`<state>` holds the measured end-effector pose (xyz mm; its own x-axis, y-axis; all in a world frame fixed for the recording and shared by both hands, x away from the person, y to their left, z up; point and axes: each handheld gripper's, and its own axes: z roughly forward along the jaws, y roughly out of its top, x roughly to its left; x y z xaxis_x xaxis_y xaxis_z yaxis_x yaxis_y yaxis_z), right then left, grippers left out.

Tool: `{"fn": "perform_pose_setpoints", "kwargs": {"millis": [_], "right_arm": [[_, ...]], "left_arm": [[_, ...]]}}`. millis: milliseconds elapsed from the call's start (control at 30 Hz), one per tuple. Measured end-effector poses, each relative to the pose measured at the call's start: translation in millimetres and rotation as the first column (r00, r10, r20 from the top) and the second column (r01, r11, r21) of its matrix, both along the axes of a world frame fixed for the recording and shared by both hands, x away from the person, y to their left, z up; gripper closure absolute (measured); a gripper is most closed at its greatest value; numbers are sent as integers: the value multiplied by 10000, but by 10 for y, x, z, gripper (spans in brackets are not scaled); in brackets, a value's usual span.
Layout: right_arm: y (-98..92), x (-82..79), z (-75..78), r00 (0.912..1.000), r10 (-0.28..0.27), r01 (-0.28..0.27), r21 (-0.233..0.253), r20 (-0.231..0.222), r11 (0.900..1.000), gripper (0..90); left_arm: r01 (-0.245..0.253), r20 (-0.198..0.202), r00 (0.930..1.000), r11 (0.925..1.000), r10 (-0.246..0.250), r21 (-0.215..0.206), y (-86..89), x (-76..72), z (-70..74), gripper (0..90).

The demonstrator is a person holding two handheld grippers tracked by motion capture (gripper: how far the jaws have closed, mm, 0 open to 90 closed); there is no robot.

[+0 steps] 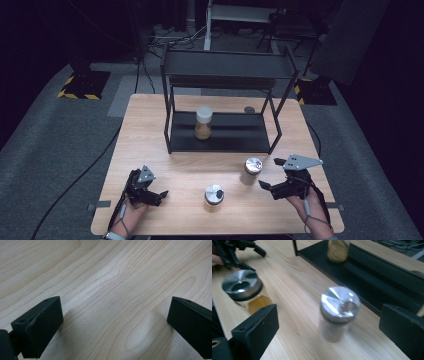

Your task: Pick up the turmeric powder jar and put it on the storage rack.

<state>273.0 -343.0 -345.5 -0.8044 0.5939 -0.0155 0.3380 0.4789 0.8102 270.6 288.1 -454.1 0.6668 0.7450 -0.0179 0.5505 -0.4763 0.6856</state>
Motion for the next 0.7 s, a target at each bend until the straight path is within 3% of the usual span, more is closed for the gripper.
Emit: {"fn": "perform_pose_setpoints", "kwargs": {"millis": [700], "right_arm": [[757,138,12,9922,1151,-1148,74,-472,9934,23]], "left_arm": [[20,6,10000,10000,-20,-20,6,1,-3,0]]}}
